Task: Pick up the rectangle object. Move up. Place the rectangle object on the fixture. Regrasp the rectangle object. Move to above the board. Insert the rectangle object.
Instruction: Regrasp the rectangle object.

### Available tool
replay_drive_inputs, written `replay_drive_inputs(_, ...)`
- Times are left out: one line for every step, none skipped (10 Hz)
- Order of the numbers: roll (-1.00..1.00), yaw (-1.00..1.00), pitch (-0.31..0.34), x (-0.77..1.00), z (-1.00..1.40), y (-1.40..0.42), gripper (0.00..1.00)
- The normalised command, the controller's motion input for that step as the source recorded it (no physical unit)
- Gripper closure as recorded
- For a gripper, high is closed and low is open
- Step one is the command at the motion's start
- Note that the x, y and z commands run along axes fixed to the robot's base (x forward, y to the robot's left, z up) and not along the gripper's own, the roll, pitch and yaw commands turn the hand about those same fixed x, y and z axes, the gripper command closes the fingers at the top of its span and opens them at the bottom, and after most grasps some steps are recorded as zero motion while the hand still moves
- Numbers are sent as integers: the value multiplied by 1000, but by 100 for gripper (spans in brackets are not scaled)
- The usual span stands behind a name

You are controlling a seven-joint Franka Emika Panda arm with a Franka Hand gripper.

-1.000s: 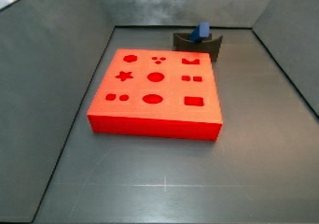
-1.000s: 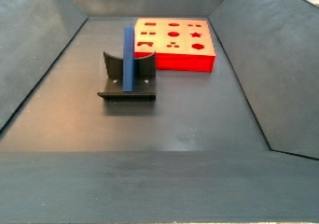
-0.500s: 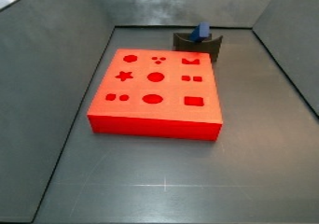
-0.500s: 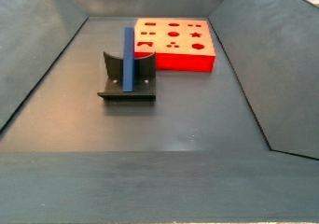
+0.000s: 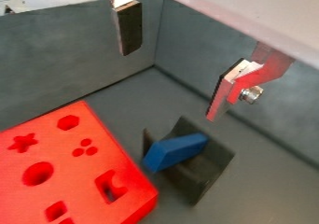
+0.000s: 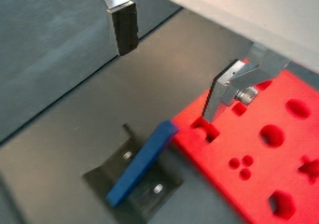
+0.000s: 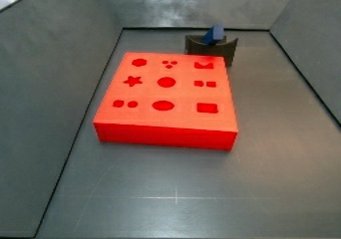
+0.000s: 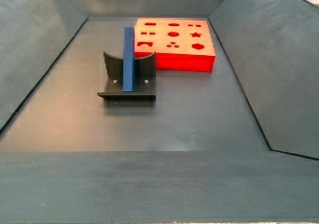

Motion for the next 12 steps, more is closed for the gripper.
replay_drive_inputs(1000, 44, -11, 7, 3, -22, 0)
replay_drive_inputs(1000, 45, -6, 17, -5, -21, 0)
replay_drive_inputs(1000, 46, 4, 29, -3, -23, 0)
replay_drive_inputs(1000, 48, 13, 42, -3, -26, 0)
replay_drive_inputs(1000, 51, 26, 55, -7, -30, 0)
replay_drive_inputs(1000, 56, 42, 65, -1, -31, 0)
replay_drive_inputs(1000, 66, 70, 76, -1, -37, 0)
replay_drive_inputs(1000, 79, 95, 87, -6, -38, 0)
replay_drive_inputs(1000, 107, 133, 94, -8, -44, 0)
replay_drive_inputs(915, 119, 141, 95, -5, -45, 0)
replay_drive_inputs(658, 141, 134, 95, -9, -47, 0)
replay_drive_inputs(460, 153, 124, 95, -7, -49, 0)
